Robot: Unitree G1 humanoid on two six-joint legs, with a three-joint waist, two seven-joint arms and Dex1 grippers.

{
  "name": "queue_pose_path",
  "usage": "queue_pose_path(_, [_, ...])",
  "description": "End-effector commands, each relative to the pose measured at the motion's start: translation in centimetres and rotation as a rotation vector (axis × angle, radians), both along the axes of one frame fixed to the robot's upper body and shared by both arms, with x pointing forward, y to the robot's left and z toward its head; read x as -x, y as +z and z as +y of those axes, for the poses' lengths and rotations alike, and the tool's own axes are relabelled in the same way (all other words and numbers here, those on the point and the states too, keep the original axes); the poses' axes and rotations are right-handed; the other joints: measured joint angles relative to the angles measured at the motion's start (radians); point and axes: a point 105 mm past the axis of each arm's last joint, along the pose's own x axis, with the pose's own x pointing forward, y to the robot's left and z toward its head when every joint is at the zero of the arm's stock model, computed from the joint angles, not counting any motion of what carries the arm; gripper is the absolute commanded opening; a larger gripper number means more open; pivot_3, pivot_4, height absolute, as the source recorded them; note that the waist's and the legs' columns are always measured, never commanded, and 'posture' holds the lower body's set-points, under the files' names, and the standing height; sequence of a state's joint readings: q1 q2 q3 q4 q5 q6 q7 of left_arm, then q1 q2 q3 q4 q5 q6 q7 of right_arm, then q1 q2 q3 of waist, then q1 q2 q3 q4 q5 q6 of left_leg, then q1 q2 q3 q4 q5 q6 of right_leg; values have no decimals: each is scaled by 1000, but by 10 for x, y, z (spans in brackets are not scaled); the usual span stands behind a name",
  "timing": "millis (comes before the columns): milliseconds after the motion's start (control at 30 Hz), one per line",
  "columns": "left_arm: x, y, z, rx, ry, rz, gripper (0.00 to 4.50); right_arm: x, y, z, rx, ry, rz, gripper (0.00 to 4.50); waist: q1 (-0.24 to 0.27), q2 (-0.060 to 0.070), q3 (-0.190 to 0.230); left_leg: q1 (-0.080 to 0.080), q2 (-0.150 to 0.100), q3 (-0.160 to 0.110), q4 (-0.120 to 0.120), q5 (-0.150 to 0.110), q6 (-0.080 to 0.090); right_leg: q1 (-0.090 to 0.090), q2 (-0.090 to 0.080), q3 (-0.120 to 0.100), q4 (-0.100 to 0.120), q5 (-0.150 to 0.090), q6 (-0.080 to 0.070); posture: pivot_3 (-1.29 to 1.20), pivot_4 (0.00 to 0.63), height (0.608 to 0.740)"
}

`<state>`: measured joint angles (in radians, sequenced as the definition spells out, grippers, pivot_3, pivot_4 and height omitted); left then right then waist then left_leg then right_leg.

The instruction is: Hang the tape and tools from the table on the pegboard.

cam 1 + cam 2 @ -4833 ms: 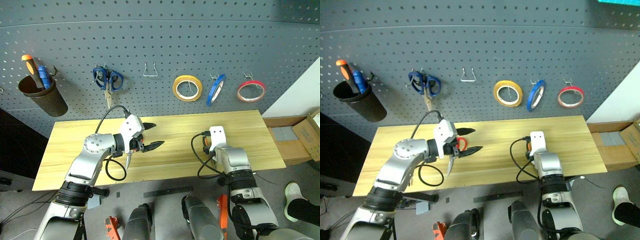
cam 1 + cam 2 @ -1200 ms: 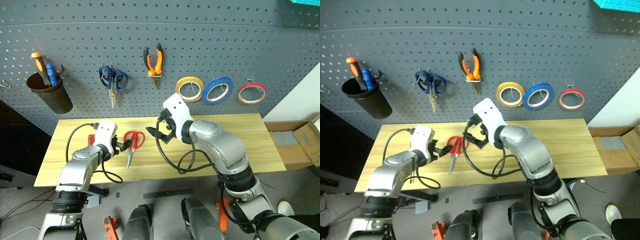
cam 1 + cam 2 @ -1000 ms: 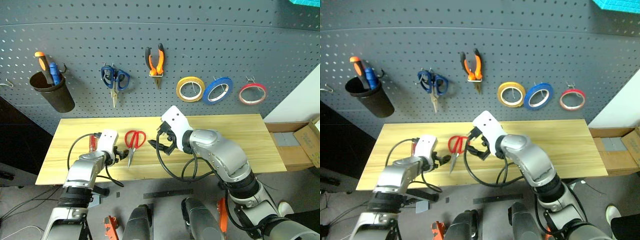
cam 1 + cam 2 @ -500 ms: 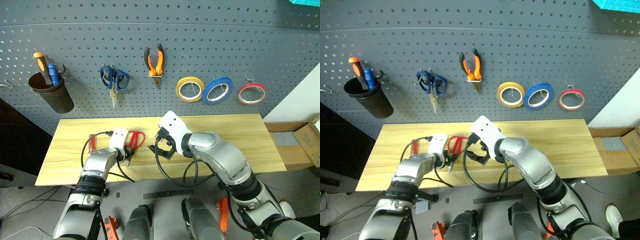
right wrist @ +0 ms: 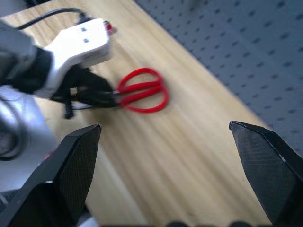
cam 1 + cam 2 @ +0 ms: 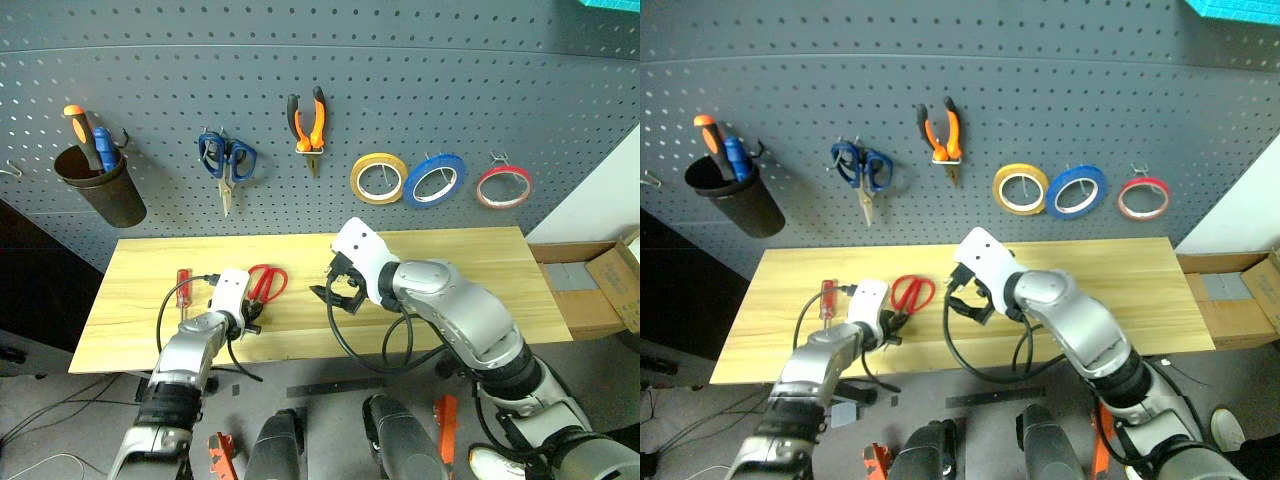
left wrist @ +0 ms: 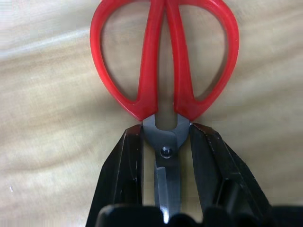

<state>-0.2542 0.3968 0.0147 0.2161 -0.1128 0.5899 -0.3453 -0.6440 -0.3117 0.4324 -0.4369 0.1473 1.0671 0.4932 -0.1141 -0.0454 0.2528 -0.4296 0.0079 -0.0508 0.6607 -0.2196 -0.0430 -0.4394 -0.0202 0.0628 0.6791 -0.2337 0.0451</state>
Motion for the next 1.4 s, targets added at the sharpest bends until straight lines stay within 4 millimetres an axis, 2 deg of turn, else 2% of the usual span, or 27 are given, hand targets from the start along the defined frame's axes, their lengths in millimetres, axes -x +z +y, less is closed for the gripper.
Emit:
queue_pose_path(33, [1, 44, -3, 14, -39, -231, 1076, 10, 25, -5, -46, 83, -147, 4500, 1, 0, 0, 0, 0, 0, 0, 0, 0, 0, 0, 0, 0, 0, 0, -150, 239, 740])
queue_pose_path(167, [15, 79, -6, -3, -84, -417, 1076, 24, 44, -14, -92, 183, -204, 4500, 3, 0, 0, 0, 0, 1, 0, 0, 0, 0, 0, 0, -1, 0, 0, -141, 238, 740])
queue_pose_path(267, [22, 104, -7, -55, -128, -539, 1076, 27, 55, -17, -112, 211, -240, 4500, 4, 0, 0, 0, 1, 1, 0, 0, 0, 1, 1, 0, -2, 0, 0, -136, 239, 740])
queue_pose_path(433, [25, 146, -18, -165, -227, -746, 1076, 19, 61, -23, -118, 188, -264, 4500, 5, 0, 0, 0, 1, 5, 0, 0, 0, 1, 1, 1, -2, -1, 0, -130, 232, 740])
queue_pose_path(567, [21, 175, -15, -237, -204, -889, 1076, 11, 63, -26, -114, 157, -285, 4500, 7, 0, 0, 0, 1, 7, 0, 0, 0, 1, 1, 1, -3, -1, 0, -125, 224, 740])
queue_pose_path(767, [19, 208, -10, -301, -151, -1027, 1076, 4, 66, -28, -111, 138, -307, 4500, 7, 0, 0, 0, 1, 7, 0, 0, 0, 1, 1, 1, -3, 0, 0, -117, 215, 740])
queue_pose_path(967, [15, 215, -5, -306, -119, -1043, 1076, 1, 67, -27, -109, 133, -313, 4500, 8, 0, 0, -1, 0, 7, 0, 0, 0, 1, 1, 0, -3, 0, 0, -112, 211, 740])
queue_pose_path(1200, [13, 206, 6, -285, -57, -990, 1076, -1, 67, -26, -106, 134, -318, 4500, 8, 0, 0, -1, 0, 7, 0, 0, 0, 1, 1, 0, -3, 0, 0, -113, 209, 740])
queue_pose_path(1400, [2, 195, 17, -243, -4, -923, 1076, -1, 73, -22, -117, 147, -333, 4500, 8, 0, 0, -1, 0, 7, 0, 0, 0, 1, 1, 0, -3, 0, 0, -116, 210, 740])
